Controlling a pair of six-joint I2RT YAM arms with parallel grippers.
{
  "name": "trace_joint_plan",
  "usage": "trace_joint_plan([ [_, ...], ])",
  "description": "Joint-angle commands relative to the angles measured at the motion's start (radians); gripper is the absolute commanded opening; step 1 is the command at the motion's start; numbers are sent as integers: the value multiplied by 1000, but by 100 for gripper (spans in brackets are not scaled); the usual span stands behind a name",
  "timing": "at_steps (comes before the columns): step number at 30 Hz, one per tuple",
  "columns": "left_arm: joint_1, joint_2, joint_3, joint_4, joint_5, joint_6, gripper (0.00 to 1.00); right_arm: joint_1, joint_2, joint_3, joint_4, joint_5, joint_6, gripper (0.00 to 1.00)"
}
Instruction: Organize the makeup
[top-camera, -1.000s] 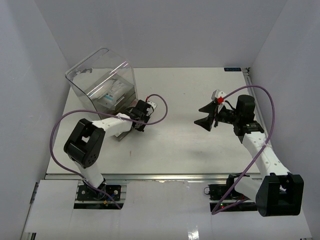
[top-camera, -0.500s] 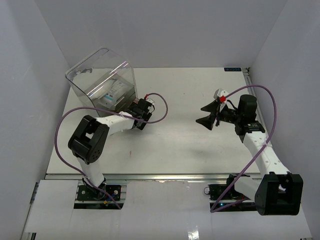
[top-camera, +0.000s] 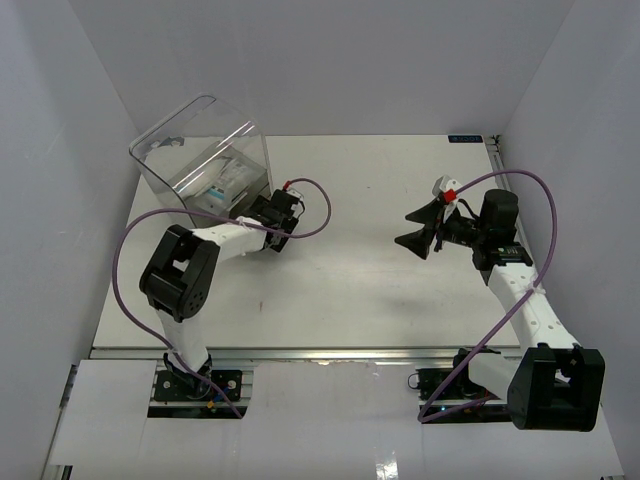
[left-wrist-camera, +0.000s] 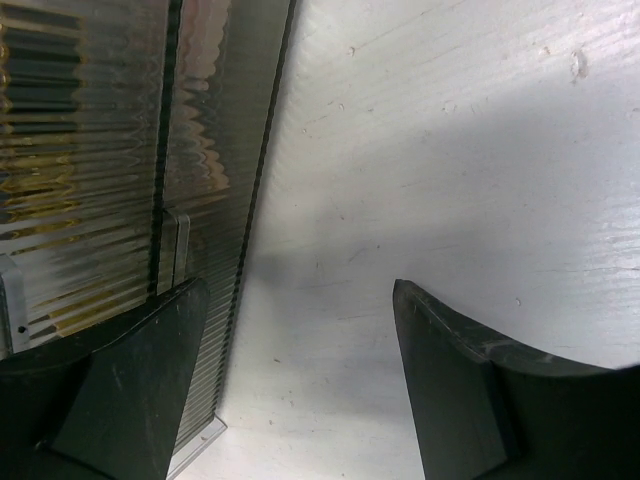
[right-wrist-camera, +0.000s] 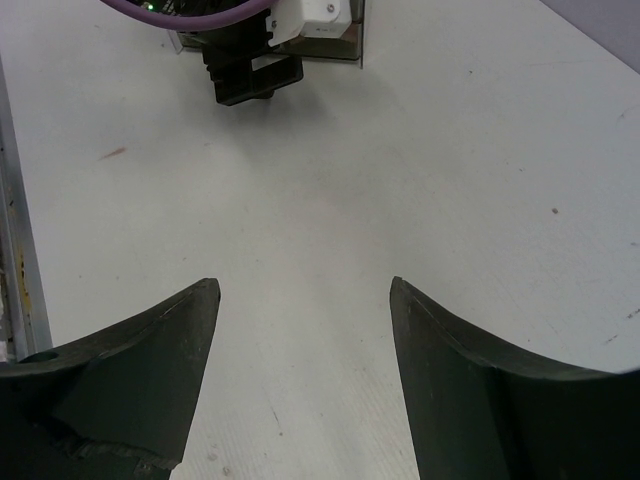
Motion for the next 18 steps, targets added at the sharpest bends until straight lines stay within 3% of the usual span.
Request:
trace_joint_plan([
  [1, 19, -48, 35, -7, 36, -8, 84, -7, -3, -5, 45, -23, 9, 75],
  [5, -1, -202, -11, -17, 262, -65, 84, -30, -7, -4, 33, -5, 0, 77],
  [8, -2, -357, -74, -3, 524, -121, 85, -53, -17, 1, 11, 15, -18, 80],
  [9, -2, -406, -90, 11, 615, -133, 90, -58, -21, 1, 4, 21, -23, 81],
  [10, -1, -466, -113, 38, 717, -147, 98, -60, -29, -1, -5, 33, -29, 84],
  [13, 4, -733, -261, 153, 999, -231, 98, -75, -61, -8, -37, 79, -58, 97],
  [15, 8, -839, -355, 223, 1034, -261, 98, -82, -91, -14, -80, 118, -84, 90],
  [18, 17, -1037, -448, 256, 1032, -292, 98, -94, -134, -31, -122, 164, -108, 90],
])
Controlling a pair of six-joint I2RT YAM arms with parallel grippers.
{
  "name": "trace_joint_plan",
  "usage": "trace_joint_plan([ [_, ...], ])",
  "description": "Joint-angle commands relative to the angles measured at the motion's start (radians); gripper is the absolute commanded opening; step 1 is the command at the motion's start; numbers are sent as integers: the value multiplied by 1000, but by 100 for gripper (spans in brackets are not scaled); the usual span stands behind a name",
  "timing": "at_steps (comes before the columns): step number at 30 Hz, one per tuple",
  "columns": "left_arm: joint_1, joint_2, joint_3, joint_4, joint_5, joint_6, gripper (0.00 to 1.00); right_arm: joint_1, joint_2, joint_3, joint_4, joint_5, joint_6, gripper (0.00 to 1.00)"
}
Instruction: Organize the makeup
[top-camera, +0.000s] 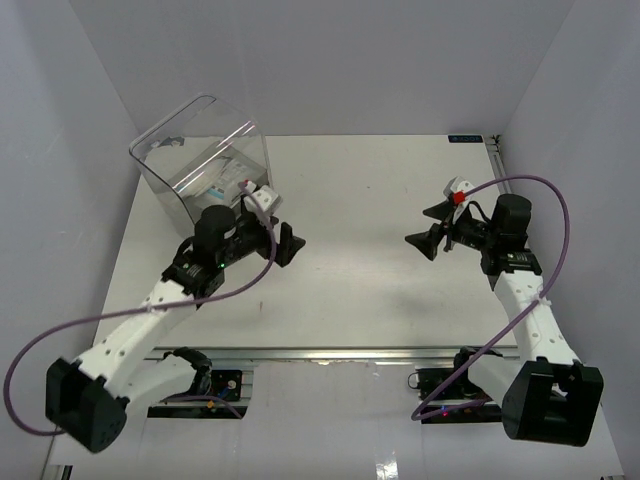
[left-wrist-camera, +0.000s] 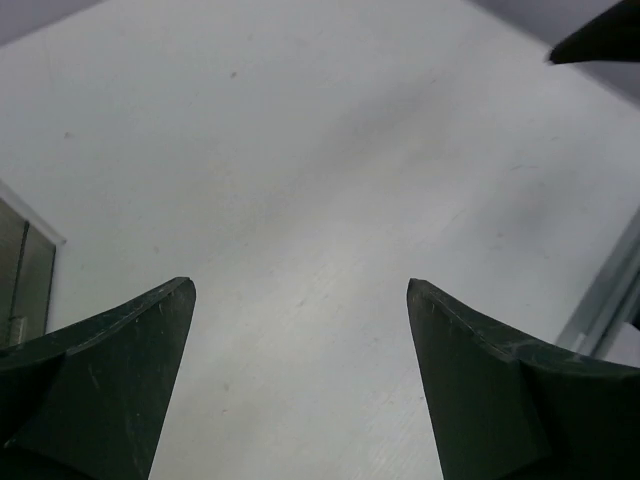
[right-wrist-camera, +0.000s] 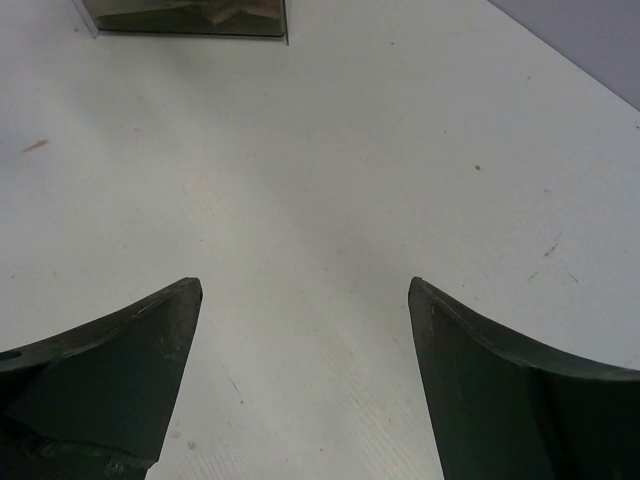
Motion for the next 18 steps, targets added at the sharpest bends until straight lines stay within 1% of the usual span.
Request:
trace_joint_plan([
  [1, 14, -236, -140, 96, 172, -90, 98, -21, -77, -25, -72, 87, -61, 90],
  [4, 13, -375, -203, 98, 141, -95, 98, -39, -118, -44, -89, 141, -25, 90],
  [6, 14, -431, -215, 87, 101, -97, 98, -60, -144, -58, -95, 188, 29, 90],
  [9, 13, -492, -222, 81, 85, -104, 98, -97, -205, -85, -95, 200, 75, 90],
  [14, 14, -531, -226, 75, 62, -107, 98, -171, -309, -144, -54, 149, 132, 90],
  [18, 14, -530, -224, 70, 60, -109, 98, -216, -360, -174, -17, 168, 199, 90],
])
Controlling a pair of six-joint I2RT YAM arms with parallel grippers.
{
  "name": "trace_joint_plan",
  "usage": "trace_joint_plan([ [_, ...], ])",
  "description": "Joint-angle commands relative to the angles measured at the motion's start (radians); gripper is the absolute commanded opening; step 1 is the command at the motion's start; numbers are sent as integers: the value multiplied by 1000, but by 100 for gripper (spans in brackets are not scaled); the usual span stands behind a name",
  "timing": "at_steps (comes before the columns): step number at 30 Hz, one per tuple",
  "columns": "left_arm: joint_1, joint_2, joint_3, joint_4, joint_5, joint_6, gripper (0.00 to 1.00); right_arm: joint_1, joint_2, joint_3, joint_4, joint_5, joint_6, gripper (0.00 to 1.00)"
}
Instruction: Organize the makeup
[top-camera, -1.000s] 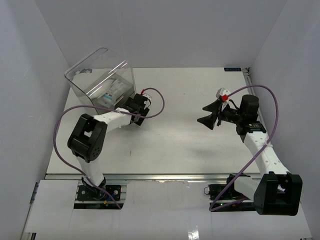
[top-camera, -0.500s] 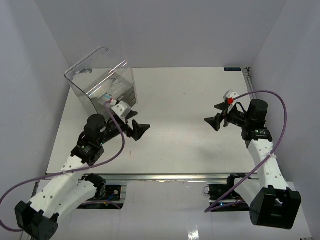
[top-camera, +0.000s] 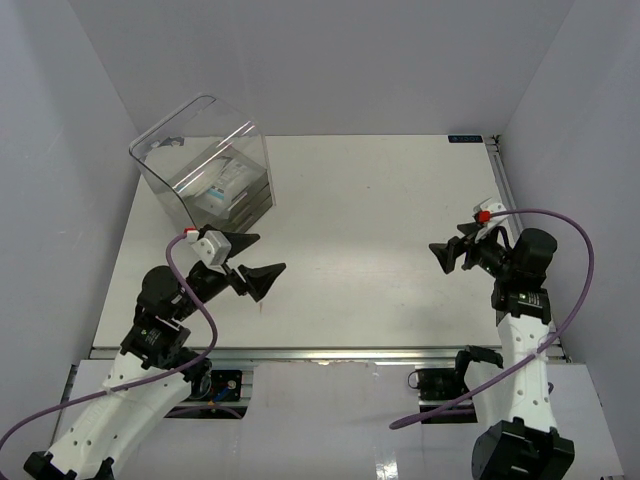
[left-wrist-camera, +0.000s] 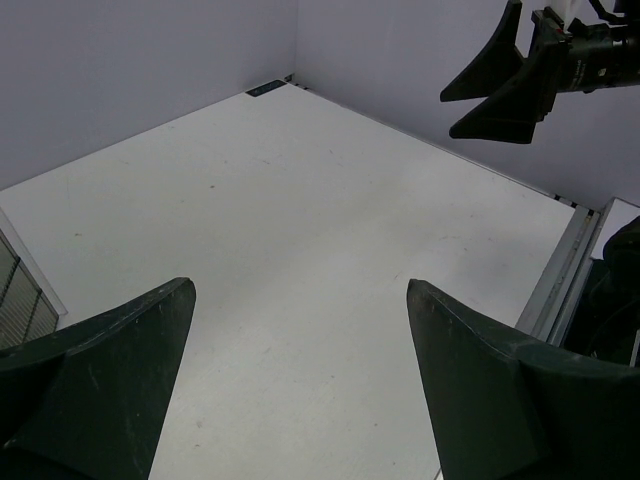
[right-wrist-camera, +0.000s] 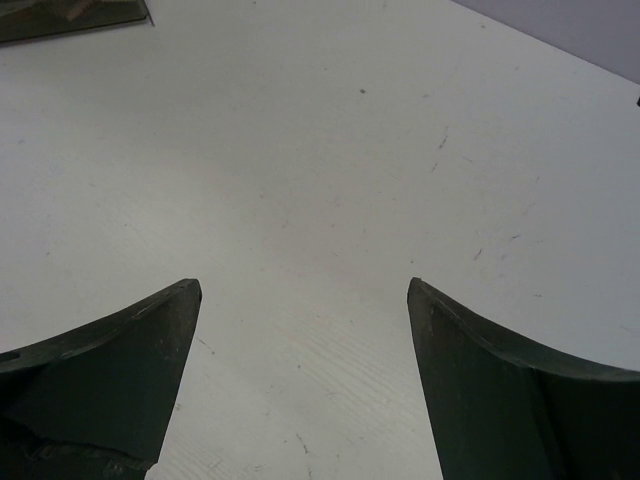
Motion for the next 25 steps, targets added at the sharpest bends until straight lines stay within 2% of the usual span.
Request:
trace_joint_plan([
  [1, 7, 4, -3, -9, -19, -12, 98, -40, -29, -16, 65, 12, 115, 90],
  [9, 7, 2, -1, -15, -33, -8, 98, -51, 30, 9, 63, 72, 215, 90],
  [25, 7, 0, 0, -20, -45, -6, 98, -51, 10, -11, 91, 108, 234, 90],
])
